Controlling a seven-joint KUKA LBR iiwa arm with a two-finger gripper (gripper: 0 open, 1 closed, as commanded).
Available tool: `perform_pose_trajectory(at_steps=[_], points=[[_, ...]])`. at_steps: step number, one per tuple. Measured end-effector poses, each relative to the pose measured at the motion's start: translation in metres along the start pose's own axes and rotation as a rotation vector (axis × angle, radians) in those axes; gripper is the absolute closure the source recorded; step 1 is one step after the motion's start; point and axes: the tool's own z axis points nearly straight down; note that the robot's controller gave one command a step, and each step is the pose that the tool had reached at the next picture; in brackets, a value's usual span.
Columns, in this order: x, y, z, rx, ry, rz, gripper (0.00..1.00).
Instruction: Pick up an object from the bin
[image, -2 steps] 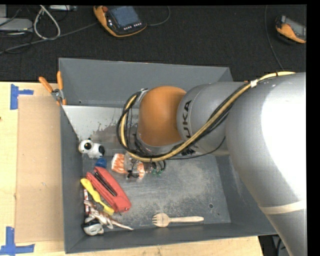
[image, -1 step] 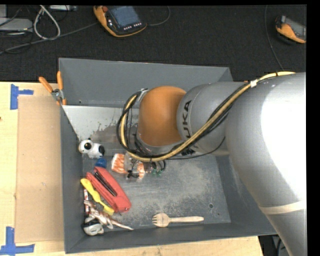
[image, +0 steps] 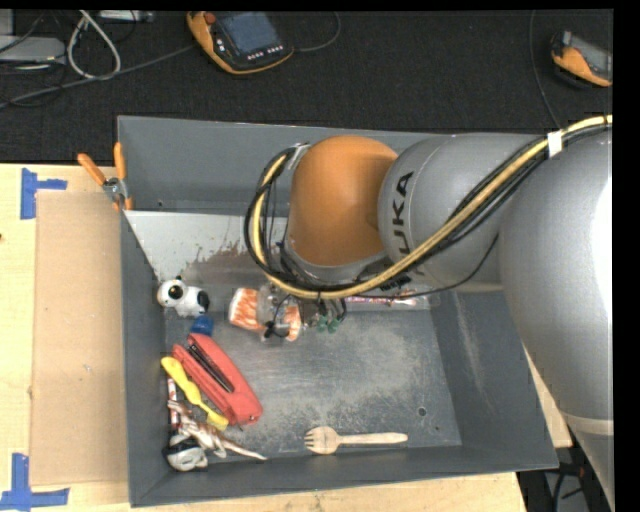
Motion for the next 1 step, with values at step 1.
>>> perform_pose_trajectory(at_steps=[1], points=[[-0.0075,-0.0027,-0.0655,-0.001,-0.005,0.035,1.0]])
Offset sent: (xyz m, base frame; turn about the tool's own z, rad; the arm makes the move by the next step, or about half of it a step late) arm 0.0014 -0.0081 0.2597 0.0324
